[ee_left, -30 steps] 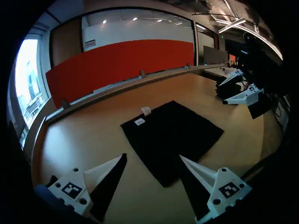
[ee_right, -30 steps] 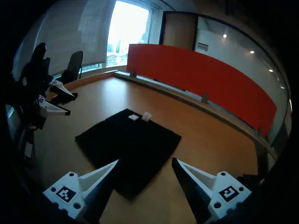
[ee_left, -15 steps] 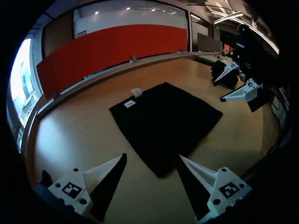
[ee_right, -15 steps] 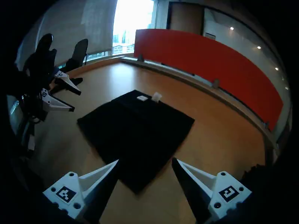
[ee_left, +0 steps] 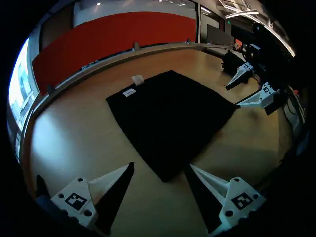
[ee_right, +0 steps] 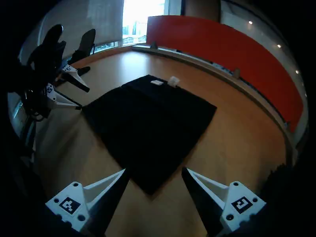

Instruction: Fold towel

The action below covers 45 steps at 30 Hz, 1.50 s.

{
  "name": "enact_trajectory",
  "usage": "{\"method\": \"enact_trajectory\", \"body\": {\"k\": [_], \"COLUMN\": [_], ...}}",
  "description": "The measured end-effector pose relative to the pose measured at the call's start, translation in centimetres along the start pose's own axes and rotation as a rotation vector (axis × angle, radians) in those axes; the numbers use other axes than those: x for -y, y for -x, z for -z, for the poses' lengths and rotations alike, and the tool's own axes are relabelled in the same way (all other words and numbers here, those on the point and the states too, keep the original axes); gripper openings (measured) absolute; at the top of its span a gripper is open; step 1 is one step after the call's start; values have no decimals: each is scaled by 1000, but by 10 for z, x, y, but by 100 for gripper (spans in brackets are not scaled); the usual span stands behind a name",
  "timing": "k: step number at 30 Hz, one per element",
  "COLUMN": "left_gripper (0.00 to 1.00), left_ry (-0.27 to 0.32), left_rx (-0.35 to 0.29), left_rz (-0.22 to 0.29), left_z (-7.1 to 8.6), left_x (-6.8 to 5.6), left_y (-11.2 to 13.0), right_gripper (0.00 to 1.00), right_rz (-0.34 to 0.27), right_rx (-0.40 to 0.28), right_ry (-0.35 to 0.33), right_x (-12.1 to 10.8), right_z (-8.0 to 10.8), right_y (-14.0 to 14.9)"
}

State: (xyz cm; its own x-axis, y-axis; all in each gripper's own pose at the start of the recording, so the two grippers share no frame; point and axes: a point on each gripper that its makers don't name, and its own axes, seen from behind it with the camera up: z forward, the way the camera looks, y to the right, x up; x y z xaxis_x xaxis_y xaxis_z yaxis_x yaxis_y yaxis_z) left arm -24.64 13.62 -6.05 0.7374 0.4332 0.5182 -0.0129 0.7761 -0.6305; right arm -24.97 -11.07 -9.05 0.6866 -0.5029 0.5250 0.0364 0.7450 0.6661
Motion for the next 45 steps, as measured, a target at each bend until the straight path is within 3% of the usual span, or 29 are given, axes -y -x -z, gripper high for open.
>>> {"method": "enact_trajectory", "body": {"k": [11,23,27,34,41,45], "left_gripper": [93,92,91,80,76,63], "left_ry": [29,44,48,51,51,52], "left_rx": [68,76,81,94,107,110], "left_rz": [-13,2,0,-4,-3,-4], "left_z": [-16,-20,-20,-20,-20,-20], "left_x": [-8,-10,-10,-14,-15,-16], "left_y": [17,19,20,19,19,19], "right_gripper": [100,95,86,65,53,48], "right_rz": [-6,-29,-21,-12,-4,-4], "right_rx": [56,64,64,67,67,69], "right_ry": [-22,-51,-57,-66,-75,-76], "right_x": [1,3,3,5,8,8], "right_z": [-7,-7,-6,-6,-6,-6], "right_y": [20,24,24,25,25,25]}}
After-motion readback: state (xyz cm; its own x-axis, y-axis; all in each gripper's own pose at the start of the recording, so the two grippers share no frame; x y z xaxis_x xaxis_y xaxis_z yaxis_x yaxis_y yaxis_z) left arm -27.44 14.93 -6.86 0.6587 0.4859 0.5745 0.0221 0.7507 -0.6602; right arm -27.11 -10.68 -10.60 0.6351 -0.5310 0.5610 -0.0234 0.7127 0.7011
